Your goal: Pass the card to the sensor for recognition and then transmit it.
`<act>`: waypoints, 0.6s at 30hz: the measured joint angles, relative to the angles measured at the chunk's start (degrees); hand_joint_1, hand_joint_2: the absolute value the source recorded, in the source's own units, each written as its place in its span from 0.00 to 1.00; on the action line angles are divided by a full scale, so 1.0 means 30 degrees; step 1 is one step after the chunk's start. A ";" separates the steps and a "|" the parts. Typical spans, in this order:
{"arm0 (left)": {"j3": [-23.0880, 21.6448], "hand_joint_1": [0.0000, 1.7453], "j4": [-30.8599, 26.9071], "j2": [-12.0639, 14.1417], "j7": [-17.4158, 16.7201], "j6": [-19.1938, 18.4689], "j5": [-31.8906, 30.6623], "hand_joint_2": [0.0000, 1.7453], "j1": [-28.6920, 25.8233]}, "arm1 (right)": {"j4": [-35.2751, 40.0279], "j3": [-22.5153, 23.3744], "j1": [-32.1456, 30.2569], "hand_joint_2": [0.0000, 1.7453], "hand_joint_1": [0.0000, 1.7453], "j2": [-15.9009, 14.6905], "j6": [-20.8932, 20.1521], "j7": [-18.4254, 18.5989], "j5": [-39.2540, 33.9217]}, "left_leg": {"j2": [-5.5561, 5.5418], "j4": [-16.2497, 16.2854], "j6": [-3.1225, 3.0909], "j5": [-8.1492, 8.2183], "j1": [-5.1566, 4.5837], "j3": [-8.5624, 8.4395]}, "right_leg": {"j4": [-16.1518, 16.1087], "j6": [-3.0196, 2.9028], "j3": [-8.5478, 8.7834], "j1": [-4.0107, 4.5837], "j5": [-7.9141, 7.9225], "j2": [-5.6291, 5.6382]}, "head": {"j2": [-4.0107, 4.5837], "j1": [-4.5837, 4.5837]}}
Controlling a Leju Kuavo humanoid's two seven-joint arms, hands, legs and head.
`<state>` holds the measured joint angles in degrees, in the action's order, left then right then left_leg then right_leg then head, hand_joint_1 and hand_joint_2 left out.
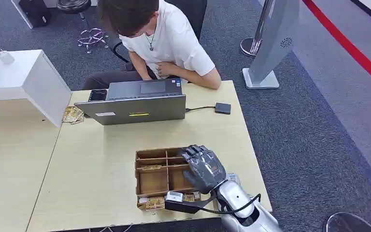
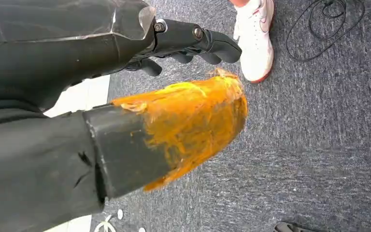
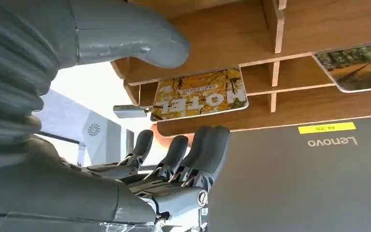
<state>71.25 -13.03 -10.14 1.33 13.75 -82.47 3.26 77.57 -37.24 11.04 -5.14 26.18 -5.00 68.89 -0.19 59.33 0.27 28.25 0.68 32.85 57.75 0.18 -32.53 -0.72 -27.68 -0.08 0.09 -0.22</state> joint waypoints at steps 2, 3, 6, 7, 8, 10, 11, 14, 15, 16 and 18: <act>0.0000 0.00 0.0000 0.0000 0.0000 -0.0007 0.0000 0.00 -0.0002 | -0.0102 0.0000 0.0116 1.00 0.44 0.0000 -0.0015 0.0022 0.0000 | -0.0001 0.0000 0.0000 0.0000 0.0000 0.0000 | 0.0000 0.0000 0.0000 0.0000 0.0000 0.0000 | 0.0000 0.0000; 0.0000 0.00 0.0000 0.0007 0.0000 -0.0007 0.0000 0.00 -0.0001 | -0.0153 0.0000 0.0172 1.00 0.46 0.0000 -0.0021 0.0036 0.0000 | 0.0000 0.0000 0.0000 0.0000 0.0000 0.0000 | 0.0000 0.0000 0.0000 0.0000 0.0000 0.0000 | 0.0000 0.0000; 0.0000 0.00 0.0000 0.0007 0.0007 -0.0015 0.0000 0.00 -0.0003 | -0.0291 0.0000 0.0291 1.00 0.47 0.0007 -0.0022 0.0065 0.0000 | 0.0000 0.0000 0.0000 0.0000 0.0000 0.0000 | 0.0000 0.0000 0.0000 0.0000 0.0000 0.0000 | 0.0000 0.0000; 0.0007 0.00 0.0000 0.0000 0.0007 -0.0015 0.0000 0.00 -0.0002 | -0.0320 0.0000 0.0321 1.00 0.47 0.0022 -0.0022 0.0065 0.0000 | 0.0000 0.0000 0.0000 0.0000 0.0000 0.0000 | 0.0000 0.0000 0.0000 0.0000 0.0000 0.0000 | 0.0000 0.0000; 0.0000 0.00 0.0000 0.0000 0.0007 -0.0015 0.0000 0.00 0.0001 | -0.0364 0.0000 0.0346 1.00 0.50 0.0051 -0.0029 0.0065 0.0000 | 0.0000 0.0001 0.0000 0.0000 0.0000 -0.0001 | 0.0000 0.0000 0.0000 0.0000 0.0000 0.0000 | 0.0000 0.0000; 0.0000 0.00 0.0000 0.0000 0.0007 -0.0015 0.0007 0.00 0.0000 | -0.0437 0.0000 0.0391 1.00 0.55 0.0080 -0.0051 0.0065 -0.0015 | 0.0000 0.0000 0.0000 0.0000 0.0000 -0.0002 | 0.0000 0.0000 0.0000 0.0000 0.0000 0.0000 | 0.0000 0.0000; 0.0000 0.00 0.0000 0.0000 0.0007 -0.0015 0.0007 0.00 -0.0001 | -0.0466 0.0000 0.0411 1.00 0.62 0.0080 -0.0044 0.0065 -0.0051 | 0.0000 0.0001 0.0000 0.0000 0.0000 -0.0002 | 0.0000 0.0000 0.0000 0.0000 0.0000 0.0000 | 0.0000 0.0000; 0.0000 0.00 0.0000 0.0000 0.0007 -0.0044 0.0007 0.00 -0.0002 | -0.0481 0.0000 0.0453 1.00 0.80 0.0095 -0.0044 0.0080 -0.0066 | 0.0000 0.0001 0.0000 0.0000 0.0000 -0.0003 | 0.0000 0.0000 0.0001 0.0000 0.0000 0.0000 | 0.0000 0.0000; 0.0000 0.00 0.0000 0.0000 0.0007 -0.0050 0.0007 0.00 -0.0002 | -0.0488 0.0000 0.0464 1.00 0.81 0.0102 -0.0065 0.0094 -0.0073 | 0.0000 0.0001 0.0000 0.0000 0.0000 -0.0004 | 0.0000 0.0000 0.0001 0.0000 0.0000 0.0000 | 0.0000 -0.0007; 0.0000 0.00 0.0000 0.0000 0.0007 -0.0066 0.0007 0.00 0.0000 | -0.0539 0.0000 0.0429 1.00 0.81 0.0102 -0.0073 0.0131 -0.0080 | 0.0000 0.0001 0.0000 0.0000 0.0000 -0.0002 | 0.0000 0.0000 0.0001 0.0000 0.0000 -0.0001 | 0.0000 0.0007; 0.0000 0.00 0.0000 0.0007 0.0007 -0.0088 0.0007 0.00 -0.0009 | -0.0634 0.0000 0.0422 1.00 0.83 0.0102 -0.0080 0.0138 -0.0080 | -0.0001 0.0001 0.0000 -0.0001 -0.0001 -0.0002 | 0.0000 0.0001 0.0000 -0.0001 0.0002 0.0001 | 0.0000 0.0007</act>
<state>71.25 -13.03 -10.12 1.36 13.49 -82.44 3.23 75.67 -37.24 12.30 -4.83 25.94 -4.59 68.65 -0.19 59.33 0.27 28.25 0.68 32.84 57.75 0.18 -32.53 -0.72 -27.67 -0.07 0.09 -0.20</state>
